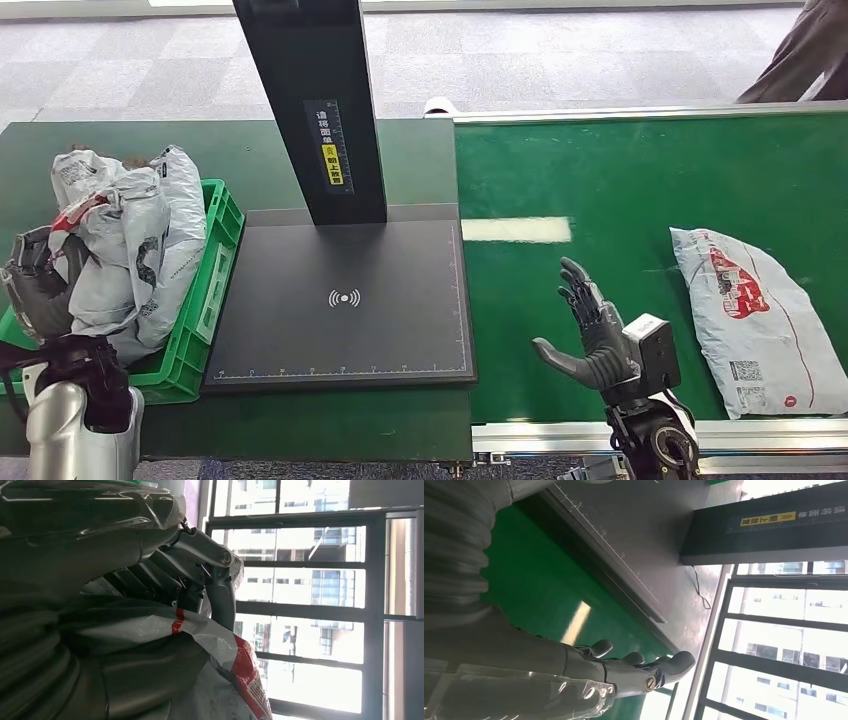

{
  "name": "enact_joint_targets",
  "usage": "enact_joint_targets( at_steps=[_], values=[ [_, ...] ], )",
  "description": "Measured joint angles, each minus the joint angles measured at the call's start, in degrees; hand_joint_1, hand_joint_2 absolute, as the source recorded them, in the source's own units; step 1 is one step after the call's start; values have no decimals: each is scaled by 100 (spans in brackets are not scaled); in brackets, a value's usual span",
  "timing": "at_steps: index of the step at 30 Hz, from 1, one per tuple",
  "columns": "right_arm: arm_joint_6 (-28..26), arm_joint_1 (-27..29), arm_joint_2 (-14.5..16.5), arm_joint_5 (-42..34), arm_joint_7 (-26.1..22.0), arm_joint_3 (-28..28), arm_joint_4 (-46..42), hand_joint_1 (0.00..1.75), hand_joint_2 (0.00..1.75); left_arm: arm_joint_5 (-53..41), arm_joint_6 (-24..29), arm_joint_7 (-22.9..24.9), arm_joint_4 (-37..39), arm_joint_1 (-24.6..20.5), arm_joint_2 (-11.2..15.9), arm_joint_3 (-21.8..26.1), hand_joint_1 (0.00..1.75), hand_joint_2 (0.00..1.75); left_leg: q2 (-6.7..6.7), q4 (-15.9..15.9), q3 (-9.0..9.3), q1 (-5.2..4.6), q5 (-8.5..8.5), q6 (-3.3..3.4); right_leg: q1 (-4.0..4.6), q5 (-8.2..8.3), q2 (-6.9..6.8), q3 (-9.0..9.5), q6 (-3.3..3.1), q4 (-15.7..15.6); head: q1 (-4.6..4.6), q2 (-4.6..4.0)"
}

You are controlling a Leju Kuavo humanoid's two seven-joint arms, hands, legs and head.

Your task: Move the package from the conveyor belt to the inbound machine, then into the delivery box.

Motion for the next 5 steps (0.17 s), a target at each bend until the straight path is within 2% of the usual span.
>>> enact_joint_targets(
  at_steps=[5],
  values=[
    [4,-82,1,32,21,2,22,0,175,355,-379,-1,548,-154,164,373,175,175,1,0,3,0,1,-1,1,0,1,1,0,0,0,0]
  ],
)
